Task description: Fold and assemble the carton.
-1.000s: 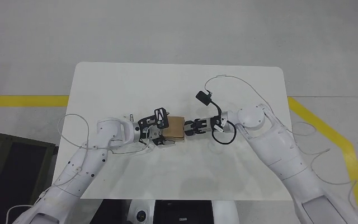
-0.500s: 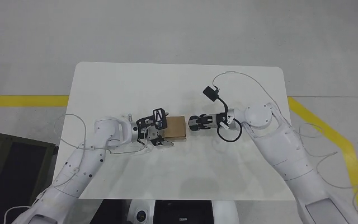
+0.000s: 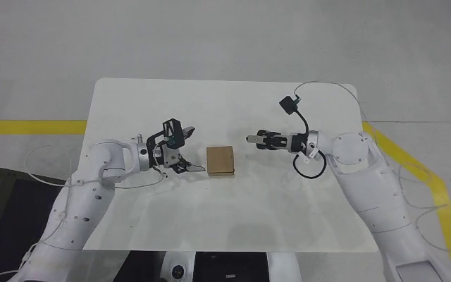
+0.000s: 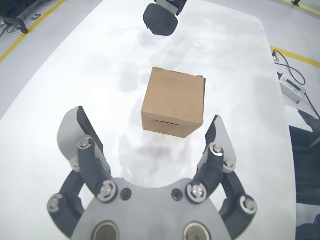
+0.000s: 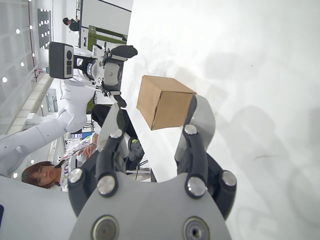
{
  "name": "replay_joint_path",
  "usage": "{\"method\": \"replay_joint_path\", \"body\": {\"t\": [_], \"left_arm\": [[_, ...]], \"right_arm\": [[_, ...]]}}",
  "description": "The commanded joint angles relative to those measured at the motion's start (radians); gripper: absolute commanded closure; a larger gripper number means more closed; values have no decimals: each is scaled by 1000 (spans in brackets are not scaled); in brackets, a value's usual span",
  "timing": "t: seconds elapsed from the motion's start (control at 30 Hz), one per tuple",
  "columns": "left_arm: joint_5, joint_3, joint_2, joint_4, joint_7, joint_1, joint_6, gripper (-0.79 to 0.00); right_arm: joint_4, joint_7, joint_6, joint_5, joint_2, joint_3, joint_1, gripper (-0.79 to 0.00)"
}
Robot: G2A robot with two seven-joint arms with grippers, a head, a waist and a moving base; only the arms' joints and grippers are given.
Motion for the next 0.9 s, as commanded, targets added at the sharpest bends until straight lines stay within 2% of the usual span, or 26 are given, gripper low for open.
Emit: {"method": "replay_joint_path", "body": {"t": [0.0, 0.13, 0.33, 0.6, 0.87], "left_arm": [[-26, -14, 2, -1, -27, -7, 30, -785], [-27, -24, 2, 29, -62, -48, 91, -785], [-62, -29, -3, 152, -75, -154, 127, -785], [-97, -23, -6, 264, -116, -280, 134, -785], [-139, -26, -6, 308, -123, -344, 130, -785]], "right_arm": [[13, -19, -49, -3, 2, 13, 2, -785], [48, -52, -133, -22, 6, 36, 19, -785], [70, -85, -196, -104, 16, 73, 57, -785], [37, -84, -170, -183, 39, 154, 85, -785], [14, -71, -139, -212, 58, 218, 114, -785]]}}
